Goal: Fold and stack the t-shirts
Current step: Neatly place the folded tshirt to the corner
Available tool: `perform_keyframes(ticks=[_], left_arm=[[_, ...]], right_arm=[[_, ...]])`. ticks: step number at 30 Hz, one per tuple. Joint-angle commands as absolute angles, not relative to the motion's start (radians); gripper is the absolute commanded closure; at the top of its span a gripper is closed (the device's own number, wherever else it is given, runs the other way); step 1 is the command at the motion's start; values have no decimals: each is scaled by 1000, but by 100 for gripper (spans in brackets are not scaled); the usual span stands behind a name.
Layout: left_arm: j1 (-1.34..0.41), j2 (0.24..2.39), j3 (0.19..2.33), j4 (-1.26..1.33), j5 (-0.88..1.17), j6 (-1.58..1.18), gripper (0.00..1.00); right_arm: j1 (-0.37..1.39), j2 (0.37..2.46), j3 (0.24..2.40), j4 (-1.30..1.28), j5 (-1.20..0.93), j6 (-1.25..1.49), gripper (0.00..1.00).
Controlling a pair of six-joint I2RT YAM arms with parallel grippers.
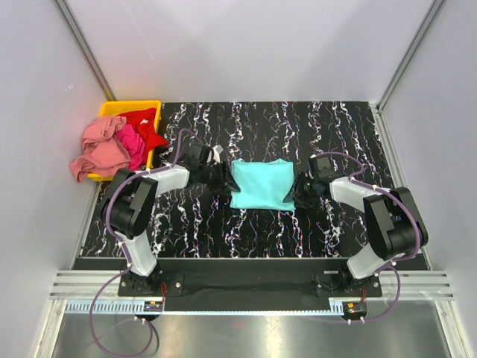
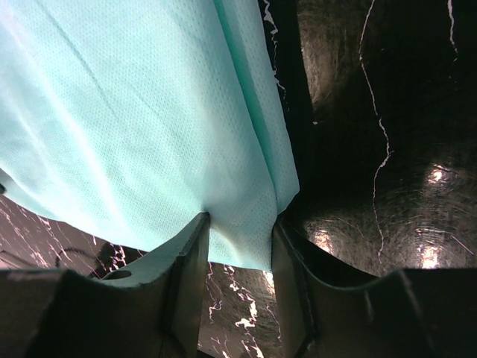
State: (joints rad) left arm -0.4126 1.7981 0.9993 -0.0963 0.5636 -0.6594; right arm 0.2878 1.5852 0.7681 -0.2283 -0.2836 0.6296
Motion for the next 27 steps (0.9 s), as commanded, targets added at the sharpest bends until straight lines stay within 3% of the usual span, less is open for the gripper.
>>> perform_keyframes(ticks=[1,3,6,10,12,17,18,19,20,21,25,27], left_arm=[[-416,1805,1008,-205,552,-655,54],[-416,1812,1006,-216,551,-646,55],[-413,1828,1000,-239,538,-644,66],[-403,1848,996,-224,544,-656,69],[-396,1853,996,-203,569,-670,86],[-364,1858,968,-160,630,-751,91],[-345,1861,959,-156,640,-765,89],[-339,1864,959,-176,628,-764,66],[-336,1867,972,-220,596,-718,59],[-337,1868,991,-271,565,-692,58],[-336,1823,1015,-357,542,-652,52],[-336,1793,1048,-411,511,-615,48]], right_arm=[[291,1563,755,-247,-284,629,56],[290,1565,758,-247,-285,630,57],[290,1566,759,-252,-288,632,58],[290,1557,752,-250,-296,638,61],[290,1551,747,-242,-302,641,63],[290,1536,719,-222,-325,657,68],[291,1532,713,-222,-327,658,68],[290,1532,710,-219,-327,658,68],[290,1532,707,-222,-325,657,68],[290,1528,706,-225,-325,658,67],[290,1513,716,-273,-305,655,43],[290,1497,756,-349,-288,650,36]])
